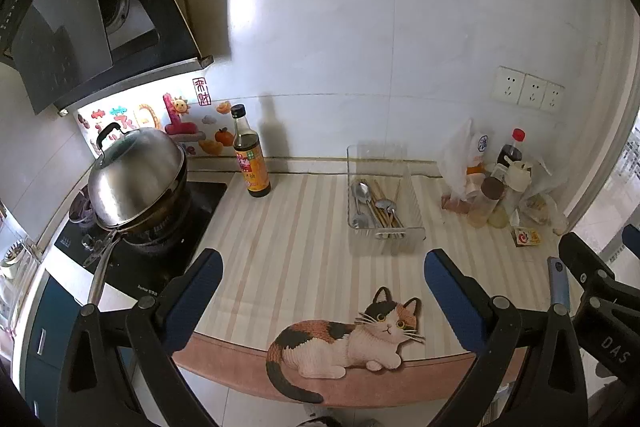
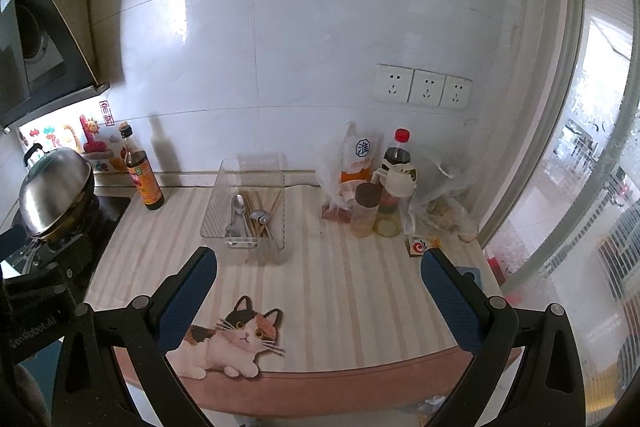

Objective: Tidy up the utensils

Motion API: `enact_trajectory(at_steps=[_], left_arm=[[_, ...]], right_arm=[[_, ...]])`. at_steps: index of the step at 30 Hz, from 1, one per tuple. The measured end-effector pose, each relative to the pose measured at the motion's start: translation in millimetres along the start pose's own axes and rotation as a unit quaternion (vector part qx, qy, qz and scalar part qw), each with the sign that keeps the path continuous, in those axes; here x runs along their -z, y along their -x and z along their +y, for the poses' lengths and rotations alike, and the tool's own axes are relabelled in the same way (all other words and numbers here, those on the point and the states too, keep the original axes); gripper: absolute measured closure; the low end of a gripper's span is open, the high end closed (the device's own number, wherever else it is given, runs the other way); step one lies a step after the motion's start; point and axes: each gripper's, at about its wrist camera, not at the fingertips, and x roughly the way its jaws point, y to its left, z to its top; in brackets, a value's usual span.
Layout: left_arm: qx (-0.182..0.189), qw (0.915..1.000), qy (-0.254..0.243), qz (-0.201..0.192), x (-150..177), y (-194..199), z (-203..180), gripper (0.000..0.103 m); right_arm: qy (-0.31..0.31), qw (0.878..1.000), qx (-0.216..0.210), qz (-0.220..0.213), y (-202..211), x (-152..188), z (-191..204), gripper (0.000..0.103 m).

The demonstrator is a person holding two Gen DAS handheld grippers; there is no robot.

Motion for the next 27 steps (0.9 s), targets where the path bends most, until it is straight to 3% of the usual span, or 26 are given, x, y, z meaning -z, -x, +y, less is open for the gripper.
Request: enact_trajectory(at_steps=[7, 27], left_arm=[[0.002, 0.9997, 0.000, 0.022, 3.5, -7.0, -2.9, 0.000], [0.001, 0.9997, -0.002, 0.026, 5.1, -8.4, -6.1, 0.000]], right_arm=[[0.002, 1.000, -0.002, 0.010, -4.7, 0.0, 2.4, 0.000], [0.001, 1.000, 0.001, 0.020, -8.1, 5.2, 3.4, 0.000]])
